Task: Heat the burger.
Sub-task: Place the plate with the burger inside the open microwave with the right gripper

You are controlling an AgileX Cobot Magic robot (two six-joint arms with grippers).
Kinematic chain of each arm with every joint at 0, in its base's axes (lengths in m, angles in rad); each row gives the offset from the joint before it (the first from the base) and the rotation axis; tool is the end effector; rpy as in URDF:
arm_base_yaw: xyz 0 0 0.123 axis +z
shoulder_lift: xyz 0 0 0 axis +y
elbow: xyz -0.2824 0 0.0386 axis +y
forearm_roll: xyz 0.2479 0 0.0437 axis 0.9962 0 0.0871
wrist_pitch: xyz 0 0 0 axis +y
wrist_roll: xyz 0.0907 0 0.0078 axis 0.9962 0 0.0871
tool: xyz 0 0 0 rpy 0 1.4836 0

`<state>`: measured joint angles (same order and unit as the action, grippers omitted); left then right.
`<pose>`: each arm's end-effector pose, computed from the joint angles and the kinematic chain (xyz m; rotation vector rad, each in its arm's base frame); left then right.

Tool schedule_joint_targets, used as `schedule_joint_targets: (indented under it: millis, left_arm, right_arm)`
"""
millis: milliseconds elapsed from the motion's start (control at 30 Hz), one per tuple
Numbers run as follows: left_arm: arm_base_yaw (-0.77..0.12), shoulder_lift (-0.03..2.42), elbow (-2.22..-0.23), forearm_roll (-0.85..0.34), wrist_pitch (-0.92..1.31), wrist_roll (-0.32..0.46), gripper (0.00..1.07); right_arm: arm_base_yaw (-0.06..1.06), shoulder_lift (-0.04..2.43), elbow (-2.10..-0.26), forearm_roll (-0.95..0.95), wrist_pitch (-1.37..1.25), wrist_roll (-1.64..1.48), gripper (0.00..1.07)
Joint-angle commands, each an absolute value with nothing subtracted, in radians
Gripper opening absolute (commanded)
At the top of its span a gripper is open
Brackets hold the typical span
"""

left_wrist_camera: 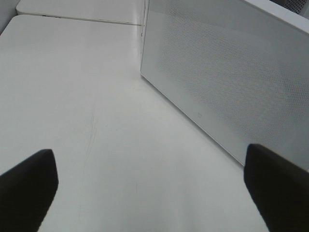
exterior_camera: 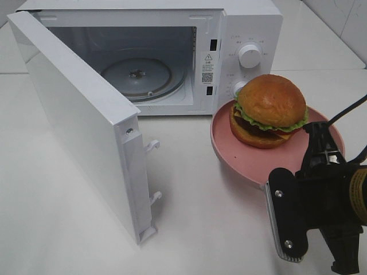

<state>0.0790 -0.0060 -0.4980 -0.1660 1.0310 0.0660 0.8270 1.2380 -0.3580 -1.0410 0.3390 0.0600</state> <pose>-0.0039 -0.0133 0.2799 -0.0079 2.0013 -0.1046 0.1447 0.1185 0.1674 -1.8946 1.6792 -0.4201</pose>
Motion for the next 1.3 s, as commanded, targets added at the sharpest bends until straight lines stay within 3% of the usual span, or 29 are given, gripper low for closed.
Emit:
schedule_joint_targets:
  millis: [33, 567, 767, 1033, 1200, 1300]
  left_arm:
    - [0.081, -0.023, -0.496, -0.169, 1.029, 0.062, 1.00]
    - [0.081, -0.023, -0.496, -0.169, 1.029, 0.062, 1.00]
    - [0.081, -0.023, -0.496, -0.169, 1.029, 0.062, 1.00]
    - [0.081, -0.023, -0.496, -0.169, 1.029, 0.062, 1.00]
    - [0.081, -0.023, -0.496, -0.169, 1.029, 0.062, 1.00]
    - [0.081, -0.023, -0.496, -0.169, 1.029, 0.062, 1.00]
  right_arm:
    - [0.828, 1.224, -0.361, -1.077, 0.324, 0.027, 0.00]
    - [0.827, 1.224, -0.389, -0.872, 0.268, -0.382, 0.00]
    - [0.743, 1.224, -0.415, -0.800, 0.228, -0.481, 0.00]
    - [0.663, 1.224, -0.454, -0.565, 0.210, -0.826, 0.00]
    - [0.608, 1.224, -0.479, -0.320, 0.201, -1.135, 0.00]
    - [0.600, 1.224, -0.480, -0.283, 0.201, -1.178, 0.00]
